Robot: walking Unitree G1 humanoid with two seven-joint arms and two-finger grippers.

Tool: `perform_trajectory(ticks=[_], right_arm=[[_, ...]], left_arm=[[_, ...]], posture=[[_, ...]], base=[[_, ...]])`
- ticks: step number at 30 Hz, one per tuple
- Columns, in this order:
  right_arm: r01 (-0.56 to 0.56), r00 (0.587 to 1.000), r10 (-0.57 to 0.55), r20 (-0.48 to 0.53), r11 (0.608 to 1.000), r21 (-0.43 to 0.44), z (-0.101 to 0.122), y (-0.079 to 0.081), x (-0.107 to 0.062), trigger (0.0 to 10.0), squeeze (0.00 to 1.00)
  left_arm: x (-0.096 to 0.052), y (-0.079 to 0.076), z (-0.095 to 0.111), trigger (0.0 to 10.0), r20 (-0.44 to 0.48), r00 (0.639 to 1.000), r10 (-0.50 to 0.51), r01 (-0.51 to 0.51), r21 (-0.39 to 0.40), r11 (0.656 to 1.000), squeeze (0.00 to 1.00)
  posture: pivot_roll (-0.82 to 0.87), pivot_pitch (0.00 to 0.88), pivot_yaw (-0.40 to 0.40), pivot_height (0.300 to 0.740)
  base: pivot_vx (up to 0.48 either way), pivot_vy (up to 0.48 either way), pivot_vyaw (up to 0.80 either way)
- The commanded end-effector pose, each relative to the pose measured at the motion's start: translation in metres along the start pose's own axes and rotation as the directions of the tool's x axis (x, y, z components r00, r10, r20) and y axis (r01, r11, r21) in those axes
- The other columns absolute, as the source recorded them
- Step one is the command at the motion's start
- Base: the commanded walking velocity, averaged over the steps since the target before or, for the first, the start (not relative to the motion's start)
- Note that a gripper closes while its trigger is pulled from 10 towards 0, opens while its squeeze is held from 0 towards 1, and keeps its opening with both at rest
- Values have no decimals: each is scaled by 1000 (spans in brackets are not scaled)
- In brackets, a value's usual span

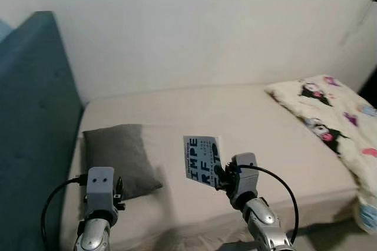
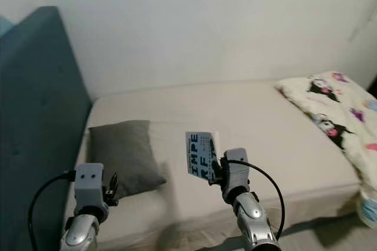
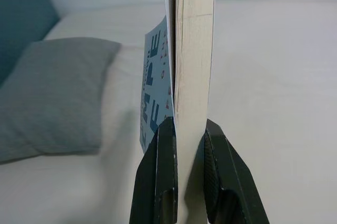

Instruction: Clean up the room

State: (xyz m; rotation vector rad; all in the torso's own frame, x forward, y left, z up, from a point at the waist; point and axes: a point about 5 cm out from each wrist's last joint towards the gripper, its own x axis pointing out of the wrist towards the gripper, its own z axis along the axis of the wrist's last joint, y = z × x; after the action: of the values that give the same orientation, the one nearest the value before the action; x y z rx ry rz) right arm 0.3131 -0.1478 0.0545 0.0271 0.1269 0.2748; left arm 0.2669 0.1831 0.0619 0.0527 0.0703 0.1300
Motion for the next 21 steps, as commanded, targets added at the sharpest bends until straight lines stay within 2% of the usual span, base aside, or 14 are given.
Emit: perform_trajectory(ticks=[1,3,5,21], right_arm=[[-4,1000,4,17,1000,8,3,0,1,10000,0],[-7,1000,8,13,999,-47,4,0,2,10000,0],[-2,1000,3,16,996,-87,6,-1,2,10000,0],[-36,999,37,12,997,-73,5,5,3,10000,0]], left_arm=[[-2,0,-3,10000,-14,1000,0,0,14,1000,0],[-1,-2,-3,10000,-10,1000,-4,4,25,1000,0],[0,-2,-2,10000,-9,1000,-4,4,25,1000,0],[-1,0,-1,10000,-7,1000,12,-11,20,1000,0]], posture=[[11,88,-81,740],[10,87,-81,740],[10,86,-82,740],[11,77,-83,740]], base=[[0,0,0],[0,0,0],[0,0,800],[0,0,800]])
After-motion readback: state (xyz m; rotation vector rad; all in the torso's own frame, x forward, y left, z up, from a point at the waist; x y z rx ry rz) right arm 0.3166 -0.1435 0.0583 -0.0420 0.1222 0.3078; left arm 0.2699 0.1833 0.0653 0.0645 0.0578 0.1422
